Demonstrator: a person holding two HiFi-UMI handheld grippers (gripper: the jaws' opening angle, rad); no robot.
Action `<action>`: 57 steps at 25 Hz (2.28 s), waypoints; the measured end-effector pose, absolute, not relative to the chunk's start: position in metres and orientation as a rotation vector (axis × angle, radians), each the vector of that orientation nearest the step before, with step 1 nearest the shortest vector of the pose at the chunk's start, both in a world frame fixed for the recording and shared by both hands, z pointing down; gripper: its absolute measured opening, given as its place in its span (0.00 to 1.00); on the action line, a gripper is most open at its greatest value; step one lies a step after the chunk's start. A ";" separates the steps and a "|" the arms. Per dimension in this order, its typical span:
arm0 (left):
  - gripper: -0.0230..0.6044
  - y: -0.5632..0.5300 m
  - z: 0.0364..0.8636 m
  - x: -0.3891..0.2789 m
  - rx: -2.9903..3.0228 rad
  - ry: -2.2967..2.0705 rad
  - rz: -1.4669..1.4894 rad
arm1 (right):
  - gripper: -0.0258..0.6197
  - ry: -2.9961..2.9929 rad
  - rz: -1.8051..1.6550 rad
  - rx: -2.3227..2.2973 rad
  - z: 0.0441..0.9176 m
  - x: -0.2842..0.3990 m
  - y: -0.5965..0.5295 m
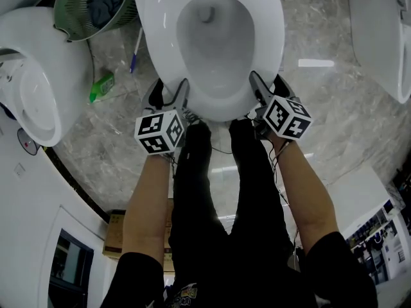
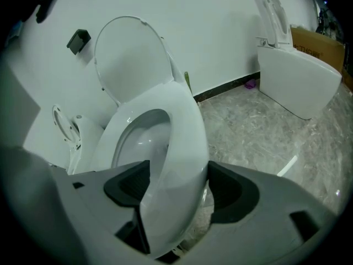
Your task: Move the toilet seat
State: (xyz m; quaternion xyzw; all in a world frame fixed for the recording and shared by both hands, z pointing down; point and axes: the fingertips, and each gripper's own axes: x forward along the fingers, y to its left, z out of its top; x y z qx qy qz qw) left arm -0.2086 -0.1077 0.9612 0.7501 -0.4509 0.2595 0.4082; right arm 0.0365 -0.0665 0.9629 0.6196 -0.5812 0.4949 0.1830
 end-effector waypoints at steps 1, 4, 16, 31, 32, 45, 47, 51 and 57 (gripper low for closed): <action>0.46 -0.108 0.960 -0.208 1.890 -1.136 0.656 | 0.55 -1.640 1.398 1.749 0.961 0.037 -0.066; 0.46 -0.107 0.953 -0.208 1.893 -1.133 0.664 | 0.54 -1.645 1.401 1.756 0.953 0.038 -0.065; 0.46 -0.112 0.894 -0.209 1.867 -1.168 0.622 | 0.54 -1.683 1.517 1.814 0.884 0.040 -0.070; 0.45 -0.143 0.792 -0.205 1.883 -1.222 0.573 | 0.55 -1.742 1.646 1.930 0.769 0.047 -0.108; 0.45 -0.145 0.788 -0.205 1.878 -1.225 0.567 | 0.55 -1.743 1.654 1.937 0.764 0.048 -0.111; 0.46 -0.188 0.735 -0.204 1.823 -1.268 0.411 | 0.55 -1.836 1.732 2.051 0.706 0.057 -0.151; 0.46 -0.195 0.727 -0.204 1.819 -1.275 0.390 | 0.56 -1.844 1.749 2.081 0.697 0.059 -0.158; 0.46 -0.215 0.705 -0.200 1.882 -1.294 0.371 | 0.56 -1.857 1.767 2.131 0.680 0.064 -0.174; 0.39 -0.239 0.634 -0.180 2.202 -1.274 0.364 | 0.58 -1.838 1.811 2.206 0.661 0.068 -0.194</action>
